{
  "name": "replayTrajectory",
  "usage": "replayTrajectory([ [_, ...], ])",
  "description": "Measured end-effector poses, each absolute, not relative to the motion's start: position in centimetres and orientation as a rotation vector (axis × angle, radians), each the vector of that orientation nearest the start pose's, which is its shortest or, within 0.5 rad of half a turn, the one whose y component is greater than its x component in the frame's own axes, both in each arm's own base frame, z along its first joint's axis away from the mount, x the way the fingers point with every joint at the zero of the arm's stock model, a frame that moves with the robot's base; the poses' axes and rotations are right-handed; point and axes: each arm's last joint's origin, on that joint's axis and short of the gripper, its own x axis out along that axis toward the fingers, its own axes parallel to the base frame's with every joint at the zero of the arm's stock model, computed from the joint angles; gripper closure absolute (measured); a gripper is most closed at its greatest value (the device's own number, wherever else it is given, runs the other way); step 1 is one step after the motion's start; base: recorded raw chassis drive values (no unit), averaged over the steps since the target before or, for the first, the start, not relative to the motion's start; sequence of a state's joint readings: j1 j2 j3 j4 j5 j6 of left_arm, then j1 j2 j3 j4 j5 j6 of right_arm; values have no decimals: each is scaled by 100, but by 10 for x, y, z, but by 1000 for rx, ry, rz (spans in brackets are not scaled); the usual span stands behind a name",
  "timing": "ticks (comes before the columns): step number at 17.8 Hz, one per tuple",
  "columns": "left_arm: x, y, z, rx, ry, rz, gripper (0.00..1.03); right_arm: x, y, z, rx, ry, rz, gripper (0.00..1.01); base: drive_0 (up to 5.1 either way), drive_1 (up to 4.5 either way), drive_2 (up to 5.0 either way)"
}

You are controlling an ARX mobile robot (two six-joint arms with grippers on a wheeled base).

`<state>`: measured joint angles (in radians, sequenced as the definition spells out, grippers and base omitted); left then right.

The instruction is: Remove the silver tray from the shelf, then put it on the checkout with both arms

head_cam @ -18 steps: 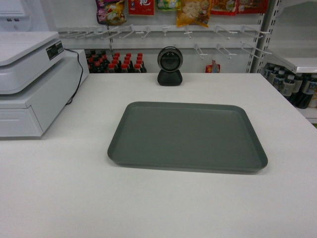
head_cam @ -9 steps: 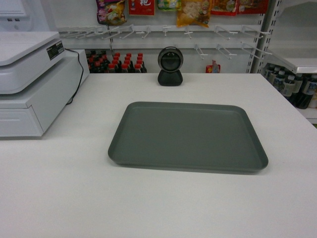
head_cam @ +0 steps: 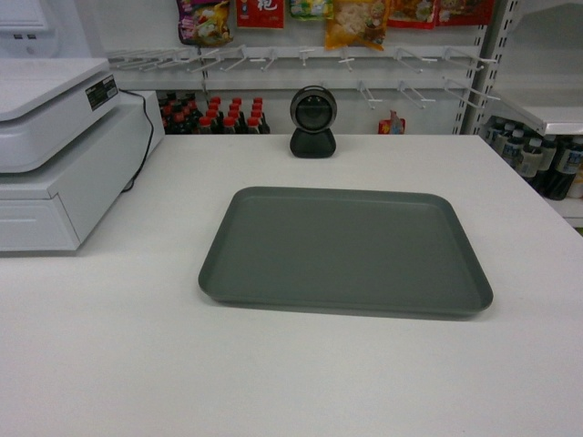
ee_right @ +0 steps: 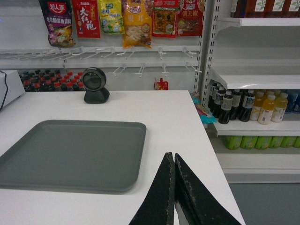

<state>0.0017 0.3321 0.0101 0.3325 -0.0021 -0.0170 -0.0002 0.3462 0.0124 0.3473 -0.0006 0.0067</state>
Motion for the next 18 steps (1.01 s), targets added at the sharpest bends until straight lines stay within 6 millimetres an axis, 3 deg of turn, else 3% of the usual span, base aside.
replayTrajectory([
  [16, 98, 0, 166, -17, 2, 2, 102, 97, 0, 167, 6, -8, 2, 98, 0, 0, 0],
  [18, 98, 0, 166, -17, 3, 2, 86, 97, 0, 167, 6, -5, 2, 82, 0, 0, 0],
])
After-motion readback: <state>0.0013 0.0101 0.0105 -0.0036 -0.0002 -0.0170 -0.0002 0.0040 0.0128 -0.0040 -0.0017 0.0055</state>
